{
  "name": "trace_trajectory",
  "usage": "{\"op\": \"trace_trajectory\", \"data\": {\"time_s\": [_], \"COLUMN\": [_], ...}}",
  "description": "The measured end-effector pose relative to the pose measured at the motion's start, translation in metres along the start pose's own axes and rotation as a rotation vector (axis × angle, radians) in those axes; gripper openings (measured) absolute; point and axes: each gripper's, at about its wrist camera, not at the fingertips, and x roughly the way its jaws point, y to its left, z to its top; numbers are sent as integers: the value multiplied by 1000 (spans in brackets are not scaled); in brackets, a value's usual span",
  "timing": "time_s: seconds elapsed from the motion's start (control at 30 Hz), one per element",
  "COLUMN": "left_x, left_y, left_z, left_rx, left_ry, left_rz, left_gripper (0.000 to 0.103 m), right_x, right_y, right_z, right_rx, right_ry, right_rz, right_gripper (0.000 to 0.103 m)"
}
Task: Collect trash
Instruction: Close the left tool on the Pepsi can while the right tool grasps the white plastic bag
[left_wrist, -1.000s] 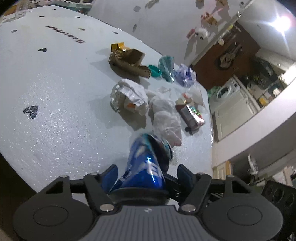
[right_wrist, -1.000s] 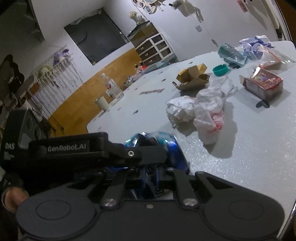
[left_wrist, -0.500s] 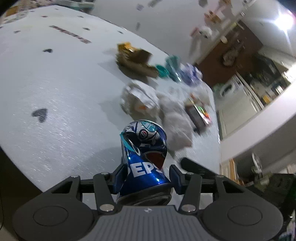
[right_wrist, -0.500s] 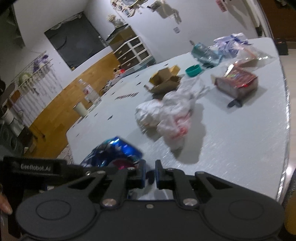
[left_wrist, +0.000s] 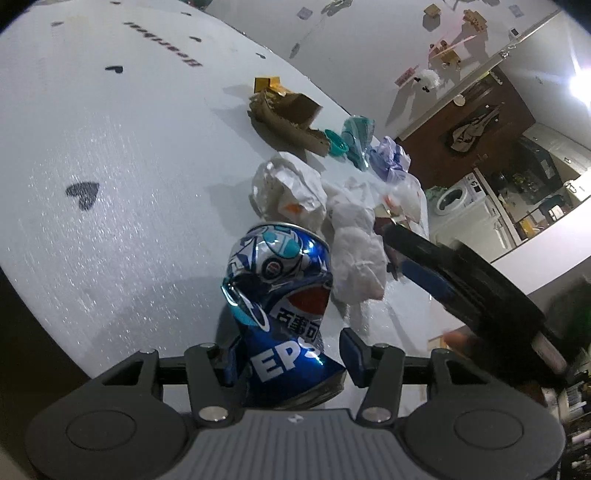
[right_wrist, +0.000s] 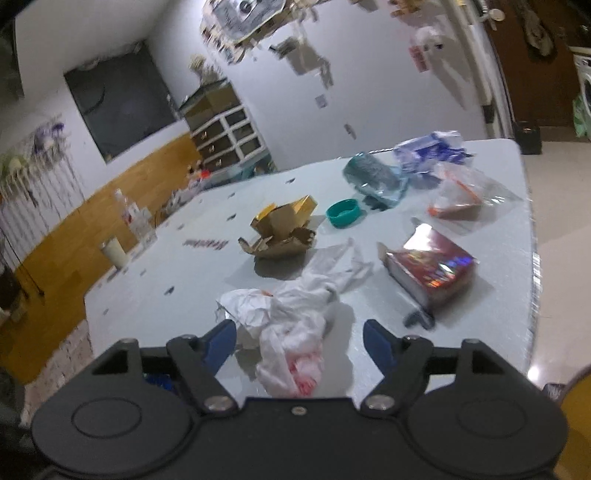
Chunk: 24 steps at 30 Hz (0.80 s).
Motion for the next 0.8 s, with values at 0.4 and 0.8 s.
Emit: {"op": "trace_trajectory", "data": {"time_s": [0.4,0.8], "left_x": [-4,-7], "left_y": [8,17], "left_z": [-7,6], "left_rx": [-56,-127], "left_ry": [18,2], "left_rz": [-101,-82], "left_gripper": [56,65], "right_x": [37,-17], "right_y": [5,1], "right_z": [-9,-35], "right_rx": [-26,-2], "right_ry": [148,121], "right_rz": [-37,28], "right_gripper": [32,31]}}
